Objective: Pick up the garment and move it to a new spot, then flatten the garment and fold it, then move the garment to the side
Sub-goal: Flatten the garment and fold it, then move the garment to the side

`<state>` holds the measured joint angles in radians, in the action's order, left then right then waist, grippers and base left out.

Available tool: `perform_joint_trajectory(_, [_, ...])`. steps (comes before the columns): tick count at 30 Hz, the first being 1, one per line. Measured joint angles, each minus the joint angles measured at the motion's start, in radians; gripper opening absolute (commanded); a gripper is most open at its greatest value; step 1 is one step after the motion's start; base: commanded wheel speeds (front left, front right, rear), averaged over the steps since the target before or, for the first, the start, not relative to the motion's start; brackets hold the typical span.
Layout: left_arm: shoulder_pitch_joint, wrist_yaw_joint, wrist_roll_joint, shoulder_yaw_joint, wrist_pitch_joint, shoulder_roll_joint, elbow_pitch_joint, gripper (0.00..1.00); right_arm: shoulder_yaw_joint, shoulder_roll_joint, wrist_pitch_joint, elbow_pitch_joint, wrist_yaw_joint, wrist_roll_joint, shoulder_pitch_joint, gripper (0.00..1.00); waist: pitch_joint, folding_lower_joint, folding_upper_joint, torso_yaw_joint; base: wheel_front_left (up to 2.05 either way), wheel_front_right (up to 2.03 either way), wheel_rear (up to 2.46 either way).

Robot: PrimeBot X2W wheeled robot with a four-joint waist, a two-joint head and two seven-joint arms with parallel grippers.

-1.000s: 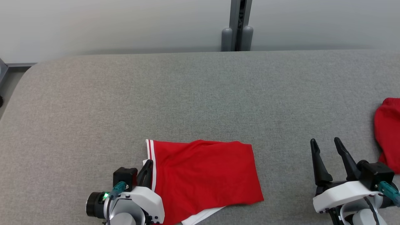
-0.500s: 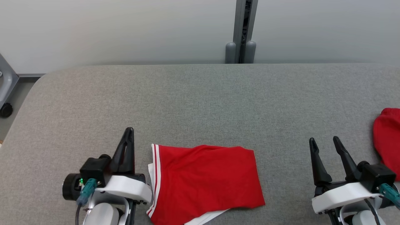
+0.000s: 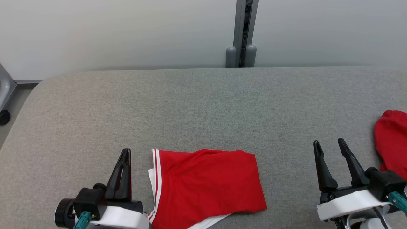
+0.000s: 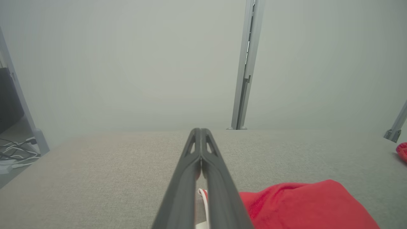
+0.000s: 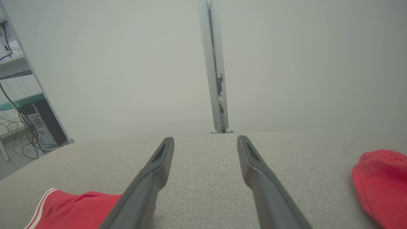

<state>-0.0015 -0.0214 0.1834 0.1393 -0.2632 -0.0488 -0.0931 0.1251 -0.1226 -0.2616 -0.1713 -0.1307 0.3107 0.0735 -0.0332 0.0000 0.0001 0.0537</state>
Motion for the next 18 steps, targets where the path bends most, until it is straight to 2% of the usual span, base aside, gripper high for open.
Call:
perform_joint_trajectory(1, [0.008, 0.000, 0.002, 0.001, 0.000, 0.000, -0.005, 0.00, 0.000, 0.000, 0.000, 0.001, 0.000, 0.000, -0.002, 1.00, 0.001, 0.0000, 0.0000, 0.000, 0.00, 0.00, 0.00])
perform_joint_trajectory(3, [0.015, -0.002, 0.002, 0.001, 0.000, 0.000, -0.005, 1.00, -0.002, 0.000, 0.000, 0.001, 0.000, 0.000, -0.003, 1.00, 0.004, 0.0000, 0.0000, 0.000, 0.00, 0.00, 0.00])
perform_joint_trajectory(18, [0.017, -0.006, -0.007, 0.013, 0.000, 0.000, -0.008, 1.00, 0.005, -0.002, 0.000, -0.015, 0.000, 0.005, -0.006, 1.00, 0.001, 0.0000, 0.0000, 0.005, 0.00, 0.00, 0.00])
